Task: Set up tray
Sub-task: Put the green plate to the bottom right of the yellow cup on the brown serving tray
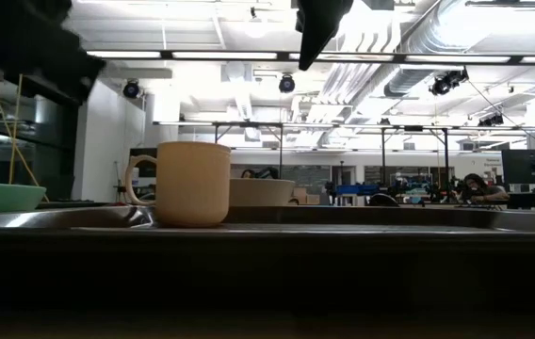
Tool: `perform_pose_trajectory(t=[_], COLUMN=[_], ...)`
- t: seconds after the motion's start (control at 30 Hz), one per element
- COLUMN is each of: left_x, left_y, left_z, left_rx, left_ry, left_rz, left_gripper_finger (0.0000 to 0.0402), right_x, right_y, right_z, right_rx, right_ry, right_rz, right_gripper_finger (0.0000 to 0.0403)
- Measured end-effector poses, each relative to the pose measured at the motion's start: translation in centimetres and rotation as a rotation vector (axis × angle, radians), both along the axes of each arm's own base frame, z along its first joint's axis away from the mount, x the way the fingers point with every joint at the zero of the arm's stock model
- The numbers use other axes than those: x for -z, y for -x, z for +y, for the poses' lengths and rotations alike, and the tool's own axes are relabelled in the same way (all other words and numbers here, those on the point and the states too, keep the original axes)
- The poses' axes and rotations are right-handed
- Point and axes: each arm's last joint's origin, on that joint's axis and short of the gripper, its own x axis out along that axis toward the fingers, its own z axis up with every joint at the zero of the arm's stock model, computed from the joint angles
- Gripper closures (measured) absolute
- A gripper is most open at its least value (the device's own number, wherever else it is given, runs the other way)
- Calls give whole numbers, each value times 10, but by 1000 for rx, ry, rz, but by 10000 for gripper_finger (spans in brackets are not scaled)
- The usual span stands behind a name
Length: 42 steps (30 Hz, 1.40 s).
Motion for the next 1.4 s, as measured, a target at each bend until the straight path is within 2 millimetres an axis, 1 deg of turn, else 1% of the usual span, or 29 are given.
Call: perform_pose_trajectory(t=[0.13, 0.23, 0.4, 0.5, 0.63, 0.83, 1.0, 1.23, 1.4], left_x=[-28, -46, -68, -75, -76, -69, -66, -64, -57], left_y=[15, 22, 24, 20, 14, 3, -2, -5, 1], left_z=[4, 7, 7, 6, 4, -2, -6, -9, -10], left_rx=[-30, -47, -61, -61, -43, 27, 107, 220, 305], left_ry=[-3, -20, -39, -45, -24, 63, 113, 98, 44], left_rz=[65, 117, 175, 208, 280, 398, 454, 479, 555], left_gripper_finger=[184, 184, 187, 186, 184, 187, 185, 188, 185], right_x=[0, 0, 0, -1, -1, -1, -1, -1, -1], right_y=[0, -1, -1, -2, -2, -2, -2, -2, -2], right_z=[-3, -5, -6, -6, -6, -6, -6, -6, -6], right_rx=[-7, -16, -21, -21, -21, -13, 31, 53, 74], right_ry=[8, 14, 17, 16, 16, 13, -3, -12, -19], right_rz=[-1, -1, -7, -12, -15, -16, -24, -27, -31], right_gripper_finger=[402, 402, 402, 402, 402, 402, 402, 402, 402])
